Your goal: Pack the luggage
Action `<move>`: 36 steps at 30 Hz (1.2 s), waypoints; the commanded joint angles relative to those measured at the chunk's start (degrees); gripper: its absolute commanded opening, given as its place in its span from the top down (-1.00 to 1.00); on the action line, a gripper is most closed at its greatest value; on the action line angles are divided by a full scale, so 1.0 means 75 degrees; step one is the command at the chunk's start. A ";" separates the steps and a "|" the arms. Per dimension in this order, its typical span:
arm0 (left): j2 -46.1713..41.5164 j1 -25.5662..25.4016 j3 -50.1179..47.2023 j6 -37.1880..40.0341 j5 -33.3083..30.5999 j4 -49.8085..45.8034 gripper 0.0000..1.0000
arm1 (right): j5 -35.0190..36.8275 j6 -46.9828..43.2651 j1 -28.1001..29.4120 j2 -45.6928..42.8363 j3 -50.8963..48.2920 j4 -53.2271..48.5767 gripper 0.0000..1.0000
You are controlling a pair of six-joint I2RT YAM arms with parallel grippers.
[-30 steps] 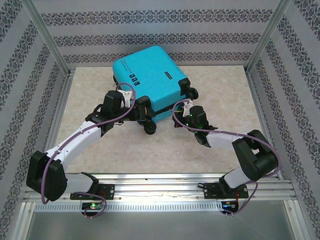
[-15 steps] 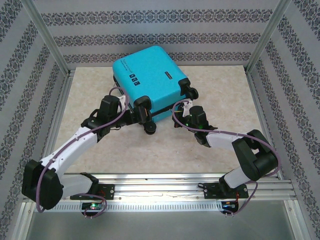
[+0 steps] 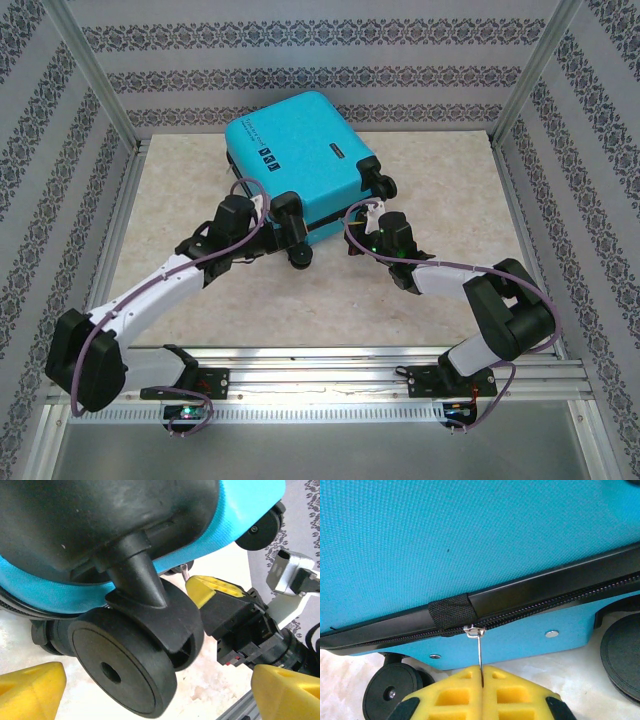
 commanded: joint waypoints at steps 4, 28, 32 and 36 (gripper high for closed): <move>0.0366 -0.0080 0.0496 -0.0178 -0.0028 0.0766 -0.87 | 0.0067 -0.0150 0.0027 0.0005 -0.0176 -0.0108 1.00; 0.1183 -0.0256 0.0717 -0.0398 -0.0171 0.1548 -0.18 | 0.0060 -0.0210 0.0000 -0.0033 -0.0301 -0.0008 1.00; 0.1072 -0.0256 0.0470 -0.0407 -0.0261 0.1771 0.01 | 0.0119 -0.0285 -0.0031 -0.0039 -0.0265 -0.0042 1.00; 0.0999 -0.0255 0.0316 -0.0361 -0.0193 0.1895 0.19 | 0.0331 -0.0404 -0.0132 0.0028 -0.0225 -0.0075 1.00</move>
